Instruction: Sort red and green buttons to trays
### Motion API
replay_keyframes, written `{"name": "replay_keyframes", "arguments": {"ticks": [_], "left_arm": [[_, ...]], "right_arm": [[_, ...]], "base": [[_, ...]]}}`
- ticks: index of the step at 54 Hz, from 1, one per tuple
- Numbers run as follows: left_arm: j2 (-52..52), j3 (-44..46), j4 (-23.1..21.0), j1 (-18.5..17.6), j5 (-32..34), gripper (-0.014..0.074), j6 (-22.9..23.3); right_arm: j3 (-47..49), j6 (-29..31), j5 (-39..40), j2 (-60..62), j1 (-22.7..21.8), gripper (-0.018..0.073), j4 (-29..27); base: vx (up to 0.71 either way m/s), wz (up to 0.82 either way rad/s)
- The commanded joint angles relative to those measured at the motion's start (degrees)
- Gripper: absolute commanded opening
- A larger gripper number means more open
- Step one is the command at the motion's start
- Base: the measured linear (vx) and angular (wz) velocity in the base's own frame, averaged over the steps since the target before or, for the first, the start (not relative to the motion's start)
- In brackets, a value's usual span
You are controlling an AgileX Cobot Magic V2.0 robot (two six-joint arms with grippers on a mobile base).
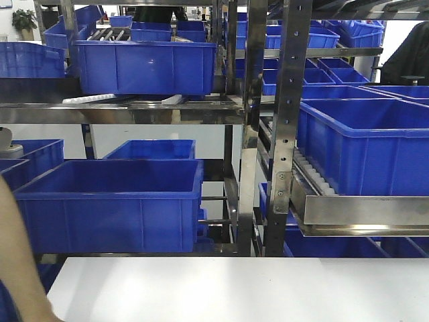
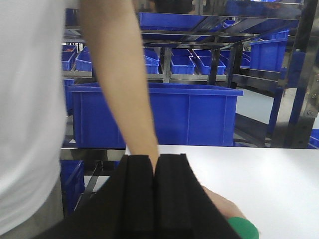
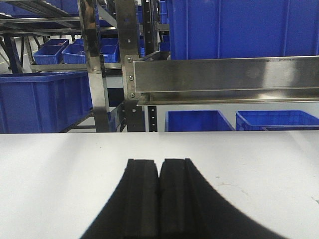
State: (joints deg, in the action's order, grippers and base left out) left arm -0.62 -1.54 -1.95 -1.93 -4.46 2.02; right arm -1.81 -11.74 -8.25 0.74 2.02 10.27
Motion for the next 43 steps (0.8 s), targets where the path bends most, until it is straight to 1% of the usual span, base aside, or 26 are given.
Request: {"name": "replay_keyframes", "arguments": {"ticks": [1,27,43], "left_arm": [[-0.8,1.3,0.0,0.1,4.5,-0.0006,0.0],[-0.8,1.3,0.0,0.1,4.5,-0.0006,0.0],[-0.8,1.6,0.0,0.1,6.8,-0.0006,0.0]], "right_arm": [[-0.7,0.0,4.7,0.6,-0.4,-0.0009,0.5],[-0.7,0.0,4.7,0.6,-0.4,-0.0009,0.5],[-0.7,0.0,4.7,0.6,-0.4,-0.0009,0.5]], "base": [[0.0,0.0],[0.0,0.0],[0.0,0.0]]}}
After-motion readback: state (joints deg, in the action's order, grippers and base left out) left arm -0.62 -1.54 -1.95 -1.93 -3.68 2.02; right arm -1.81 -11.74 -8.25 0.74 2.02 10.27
